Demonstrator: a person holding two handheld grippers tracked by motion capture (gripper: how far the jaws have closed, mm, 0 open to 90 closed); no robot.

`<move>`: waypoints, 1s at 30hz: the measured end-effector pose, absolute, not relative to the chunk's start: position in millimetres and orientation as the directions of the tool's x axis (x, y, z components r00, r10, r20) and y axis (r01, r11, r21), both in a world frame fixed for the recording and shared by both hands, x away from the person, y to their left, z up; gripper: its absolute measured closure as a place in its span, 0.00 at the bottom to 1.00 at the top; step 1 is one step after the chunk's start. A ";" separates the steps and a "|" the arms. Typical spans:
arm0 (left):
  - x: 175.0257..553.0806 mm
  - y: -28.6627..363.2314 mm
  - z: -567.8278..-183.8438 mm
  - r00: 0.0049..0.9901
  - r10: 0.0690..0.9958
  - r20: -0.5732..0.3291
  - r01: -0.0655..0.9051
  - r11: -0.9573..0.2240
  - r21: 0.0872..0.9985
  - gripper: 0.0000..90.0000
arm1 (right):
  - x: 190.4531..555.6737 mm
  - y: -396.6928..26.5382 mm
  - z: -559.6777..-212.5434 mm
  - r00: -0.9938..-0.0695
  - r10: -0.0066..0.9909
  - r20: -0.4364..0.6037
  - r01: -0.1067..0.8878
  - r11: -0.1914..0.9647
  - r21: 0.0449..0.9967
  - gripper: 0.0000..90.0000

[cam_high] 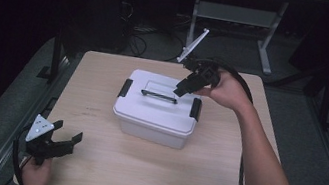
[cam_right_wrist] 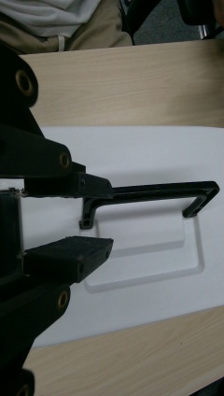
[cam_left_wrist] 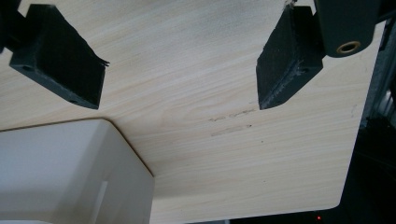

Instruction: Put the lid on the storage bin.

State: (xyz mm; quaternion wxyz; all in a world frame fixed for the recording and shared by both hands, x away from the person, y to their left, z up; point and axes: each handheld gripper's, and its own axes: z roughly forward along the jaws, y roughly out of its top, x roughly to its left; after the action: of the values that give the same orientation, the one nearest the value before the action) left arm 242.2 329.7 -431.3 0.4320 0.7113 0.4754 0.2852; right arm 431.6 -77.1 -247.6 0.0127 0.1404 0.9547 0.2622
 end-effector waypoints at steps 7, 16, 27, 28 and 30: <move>241.9 330.1 -431.4 0.383 0.924 -0.005 0.431 -0.174 0.886 0.17 | 428.5 -90.0 -246.0 -0.954 0.296 0.045 0.277 0.815 0.509 0.74; 242.2 328.7 -431.8 0.384 0.923 -0.003 0.428 -0.175 0.887 0.17 | 425.5 -105.5 -246.4 -0.946 0.321 0.044 0.297 0.803 0.517 0.71; 242.1 328.2 -431.6 0.386 0.922 0.000 0.431 -0.180 0.884 0.17 | 420.3 -120.1 -242.8 -0.936 0.350 0.035 0.316 0.794 0.520 0.67; 242.1 328.0 -431.6 0.386 0.922 0.000 0.431 -0.180 0.884 0.17 | 419.6 -121.6 -242.1 -0.935 0.353 0.034 0.319 0.793 0.519 0.66; 242.3 327.7 -431.7 0.386 0.922 -0.001 0.431 -0.179 0.884 0.17 | 418.6 -125.2 -241.1 -0.934 0.357 0.030 0.320 0.792 0.521 0.66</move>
State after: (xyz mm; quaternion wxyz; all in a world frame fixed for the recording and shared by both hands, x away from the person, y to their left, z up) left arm 242.3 327.7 -431.7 0.4301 0.7128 0.4746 0.2858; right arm 418.6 -125.2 -241.1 0.0347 0.1789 0.9459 0.2686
